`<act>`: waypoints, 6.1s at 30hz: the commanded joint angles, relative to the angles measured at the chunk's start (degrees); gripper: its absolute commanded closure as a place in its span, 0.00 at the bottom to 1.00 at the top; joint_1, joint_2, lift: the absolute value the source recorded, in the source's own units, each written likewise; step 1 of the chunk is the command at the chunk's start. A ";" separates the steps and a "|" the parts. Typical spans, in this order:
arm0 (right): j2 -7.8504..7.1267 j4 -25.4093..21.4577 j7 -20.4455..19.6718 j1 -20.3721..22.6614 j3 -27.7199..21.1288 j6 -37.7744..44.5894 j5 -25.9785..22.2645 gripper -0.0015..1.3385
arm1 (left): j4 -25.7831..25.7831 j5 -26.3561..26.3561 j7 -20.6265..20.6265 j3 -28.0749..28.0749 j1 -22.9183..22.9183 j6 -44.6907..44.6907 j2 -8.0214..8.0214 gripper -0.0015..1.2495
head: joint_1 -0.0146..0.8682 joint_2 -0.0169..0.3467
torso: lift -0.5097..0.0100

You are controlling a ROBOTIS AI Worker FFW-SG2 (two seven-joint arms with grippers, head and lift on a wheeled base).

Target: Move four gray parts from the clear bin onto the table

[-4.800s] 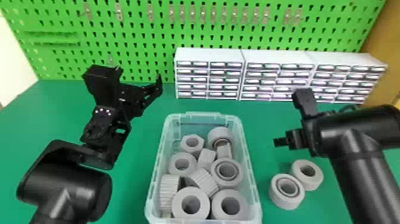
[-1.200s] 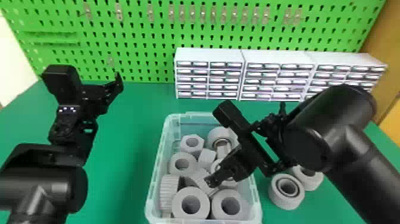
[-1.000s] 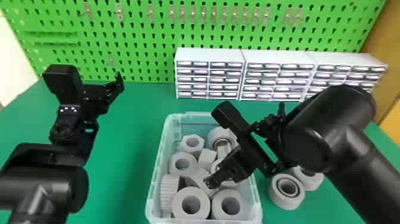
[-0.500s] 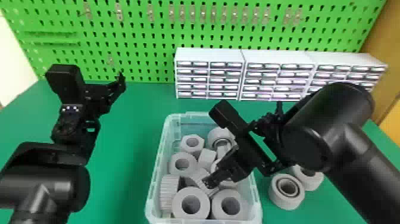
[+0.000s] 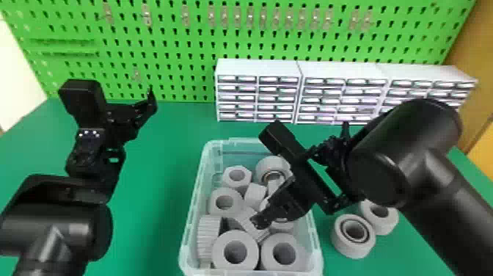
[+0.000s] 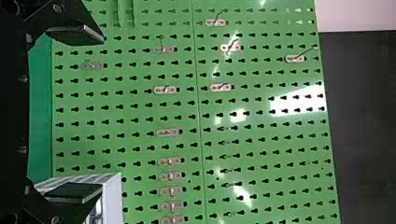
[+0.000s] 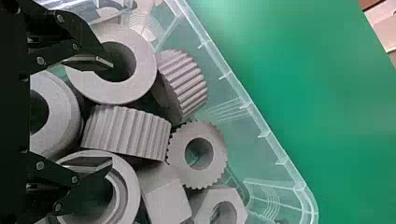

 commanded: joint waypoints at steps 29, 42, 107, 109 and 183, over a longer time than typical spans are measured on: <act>6.32 11.52 0.00 -5.43 7.90 0.08 0.32 0.40 | 0.49 0.19 -0.53 -0.28 -0.96 0.00 0.00 0.13 | 0.78 0.14 | 0.89; 5.53 13.81 0.00 -6.31 10.45 0.08 -2.93 0.40 | 0.49 0.19 -1.23 -0.10 -1.75 0.00 0.00 0.13 | 0.78 0.14 | 0.89; 2.72 19.69 2.02 -6.13 13.70 -2.81 -0.73 0.40 | 0.23 0.89 -5.45 1.13 -2.28 -0.09 0.35 0.14 | 0.78 0.14 | 0.89; 2.80 19.61 2.02 -5.96 13.52 -2.72 -0.38 0.40 | 0.23 0.98 -5.45 1.13 -2.19 -0.09 0.35 0.14 | 0.78 0.14 | 0.89; 6.67 11.70 31.64 -2.53 -1.33 -5.36 48.66 0.66 | 0.23 0.63 -5.45 -0.72 -1.05 0.00 0.35 0.14 | 0.78 0.14 | 0.89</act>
